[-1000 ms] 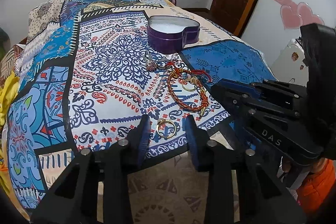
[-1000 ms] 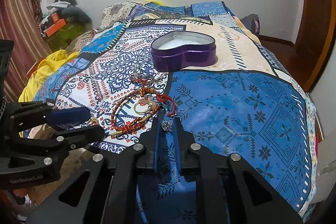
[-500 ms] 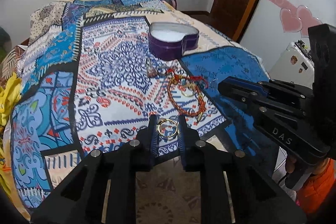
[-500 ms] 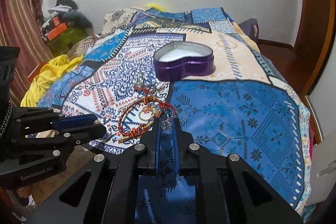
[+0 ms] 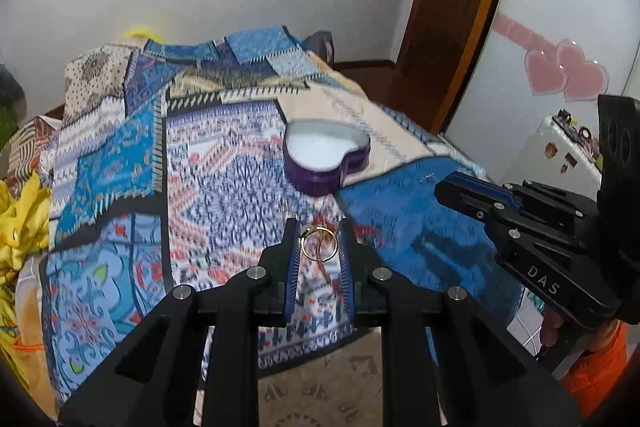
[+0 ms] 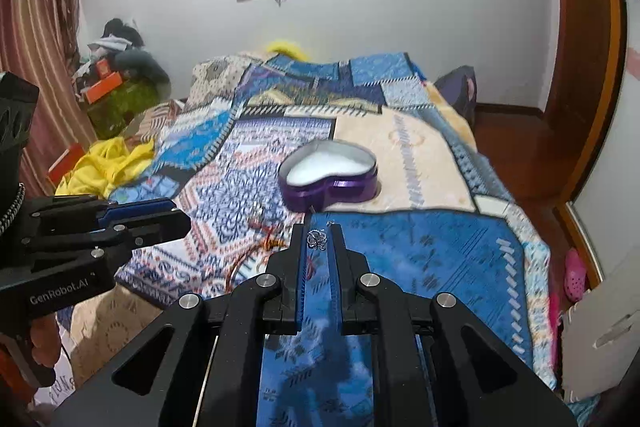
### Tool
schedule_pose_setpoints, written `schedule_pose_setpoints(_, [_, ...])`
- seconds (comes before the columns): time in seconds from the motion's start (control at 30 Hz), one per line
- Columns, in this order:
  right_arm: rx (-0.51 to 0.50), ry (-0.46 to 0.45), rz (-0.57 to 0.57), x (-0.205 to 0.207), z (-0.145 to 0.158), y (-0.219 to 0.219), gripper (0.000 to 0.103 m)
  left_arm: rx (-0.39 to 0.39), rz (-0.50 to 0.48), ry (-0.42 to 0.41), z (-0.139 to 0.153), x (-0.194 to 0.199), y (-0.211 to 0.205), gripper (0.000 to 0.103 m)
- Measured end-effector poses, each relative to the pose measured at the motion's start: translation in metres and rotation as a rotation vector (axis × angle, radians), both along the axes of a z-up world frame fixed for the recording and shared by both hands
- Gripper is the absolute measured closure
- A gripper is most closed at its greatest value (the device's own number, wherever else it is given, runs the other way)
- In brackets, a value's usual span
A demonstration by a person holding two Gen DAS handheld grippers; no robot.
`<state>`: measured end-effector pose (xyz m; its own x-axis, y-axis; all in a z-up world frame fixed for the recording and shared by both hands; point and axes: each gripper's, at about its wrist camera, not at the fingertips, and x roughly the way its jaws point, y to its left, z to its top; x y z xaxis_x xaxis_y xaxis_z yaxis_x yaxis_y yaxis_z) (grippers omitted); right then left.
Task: Organize jewelry
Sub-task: 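Carry the ring and charm in both tools over the purple heart tin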
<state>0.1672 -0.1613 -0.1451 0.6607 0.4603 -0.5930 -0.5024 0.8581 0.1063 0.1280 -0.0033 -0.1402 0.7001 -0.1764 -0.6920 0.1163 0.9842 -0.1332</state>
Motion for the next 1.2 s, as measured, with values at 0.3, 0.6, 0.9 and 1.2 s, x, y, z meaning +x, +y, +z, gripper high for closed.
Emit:
schedule_pose_setpoints(0.3, [0.031, -0.074, -0.022, 0.01, 0.023, -0.002, 0.094, -0.013, 0.006, -0.08, 0.03, 0.017, 0.004, 0.085])
schedule_pose_setpoints(0.6, [0.046, -0.113, -0.027, 0.027, 0.031, 0.001, 0.094, 0.002, 0.008, -0.114, 0.041, 0.045, 0.006, 0.085])
schedule_pose_setpoints(0.9, [0.037, -0.085, -0.013, 0.051, 0.017, 0.01, 0.094, -0.005, 0.002, -0.074, 0.027, 0.074, 0.007, 0.085])
schedule_pose_setpoints(1.2, [-0.014, -0.02, 0.011, 0.076, -0.008, 0.019, 0.094, -0.013, -0.022, -0.006, 0.002, 0.098, 0.007, 0.085])
